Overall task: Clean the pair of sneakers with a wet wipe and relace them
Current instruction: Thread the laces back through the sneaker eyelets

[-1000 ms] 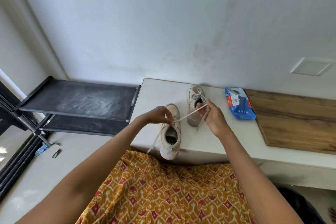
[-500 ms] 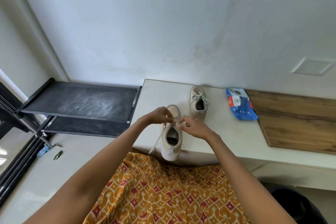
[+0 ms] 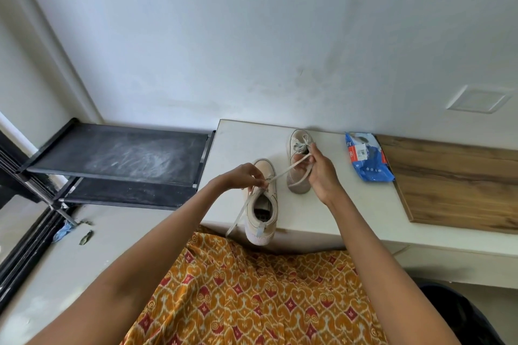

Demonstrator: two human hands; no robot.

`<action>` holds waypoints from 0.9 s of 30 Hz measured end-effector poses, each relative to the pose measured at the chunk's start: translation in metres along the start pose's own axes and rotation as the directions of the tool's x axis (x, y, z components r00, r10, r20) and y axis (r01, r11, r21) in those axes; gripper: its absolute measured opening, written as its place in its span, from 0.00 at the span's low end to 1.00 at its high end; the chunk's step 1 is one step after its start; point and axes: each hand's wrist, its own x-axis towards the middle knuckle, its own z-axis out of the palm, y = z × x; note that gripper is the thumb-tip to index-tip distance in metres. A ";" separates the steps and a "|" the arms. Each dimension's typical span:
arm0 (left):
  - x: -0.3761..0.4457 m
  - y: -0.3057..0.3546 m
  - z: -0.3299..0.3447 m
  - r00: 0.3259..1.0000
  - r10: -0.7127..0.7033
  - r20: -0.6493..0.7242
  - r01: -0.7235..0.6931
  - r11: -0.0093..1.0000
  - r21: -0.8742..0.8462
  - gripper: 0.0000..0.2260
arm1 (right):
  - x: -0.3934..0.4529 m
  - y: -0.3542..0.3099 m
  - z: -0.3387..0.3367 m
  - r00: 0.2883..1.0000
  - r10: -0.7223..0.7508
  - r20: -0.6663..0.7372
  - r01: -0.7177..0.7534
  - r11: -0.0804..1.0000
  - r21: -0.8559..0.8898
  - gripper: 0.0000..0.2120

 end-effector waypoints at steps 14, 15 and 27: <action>-0.006 0.003 0.003 0.992 -0.107 0.066 0.119 0.969 -0.215 0.07 | -0.011 0.048 0.002 0.867 0.083 0.491 0.465 0.215 -0.859 0.09; -0.007 0.003 0.002 0.992 -0.109 0.067 0.121 0.966 -0.228 0.07 | -0.012 0.048 0.004 0.879 0.046 0.475 0.457 0.207 -0.865 0.08; -0.013 0.002 -0.005 0.994 -0.086 0.069 0.094 0.987 -0.132 0.11 | -0.007 0.062 0.008 0.936 -0.062 0.347 0.350 0.275 -0.895 0.03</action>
